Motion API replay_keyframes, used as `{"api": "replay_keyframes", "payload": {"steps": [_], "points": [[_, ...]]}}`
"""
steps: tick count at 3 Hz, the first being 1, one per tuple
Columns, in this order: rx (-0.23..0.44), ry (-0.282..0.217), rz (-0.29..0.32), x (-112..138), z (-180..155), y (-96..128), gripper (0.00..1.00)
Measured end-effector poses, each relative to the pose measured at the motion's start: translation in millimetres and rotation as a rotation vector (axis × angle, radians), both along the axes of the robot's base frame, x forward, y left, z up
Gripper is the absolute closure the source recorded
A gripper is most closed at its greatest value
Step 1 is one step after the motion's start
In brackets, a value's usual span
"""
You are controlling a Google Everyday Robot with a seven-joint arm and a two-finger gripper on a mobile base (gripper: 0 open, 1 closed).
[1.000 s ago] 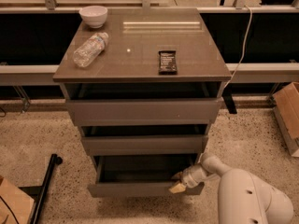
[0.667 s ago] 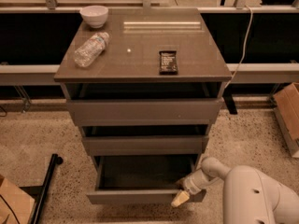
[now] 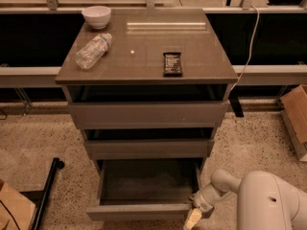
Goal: Open bottom drawer
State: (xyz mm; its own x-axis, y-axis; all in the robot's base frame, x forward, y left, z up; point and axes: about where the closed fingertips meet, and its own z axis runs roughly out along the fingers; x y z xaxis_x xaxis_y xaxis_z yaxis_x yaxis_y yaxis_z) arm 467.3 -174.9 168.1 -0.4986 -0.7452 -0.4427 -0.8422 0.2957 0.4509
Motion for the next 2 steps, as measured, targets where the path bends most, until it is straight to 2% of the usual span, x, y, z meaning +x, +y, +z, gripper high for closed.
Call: {"api": "replay_keyframes", "payload": {"steps": [1, 2], "points": [[-0.025, 0.069, -0.003, -38.1, 1.6, -12.3, 0.00], [-0.025, 0.069, -0.003, -38.2, 1.6, -12.3, 0.00]]}}
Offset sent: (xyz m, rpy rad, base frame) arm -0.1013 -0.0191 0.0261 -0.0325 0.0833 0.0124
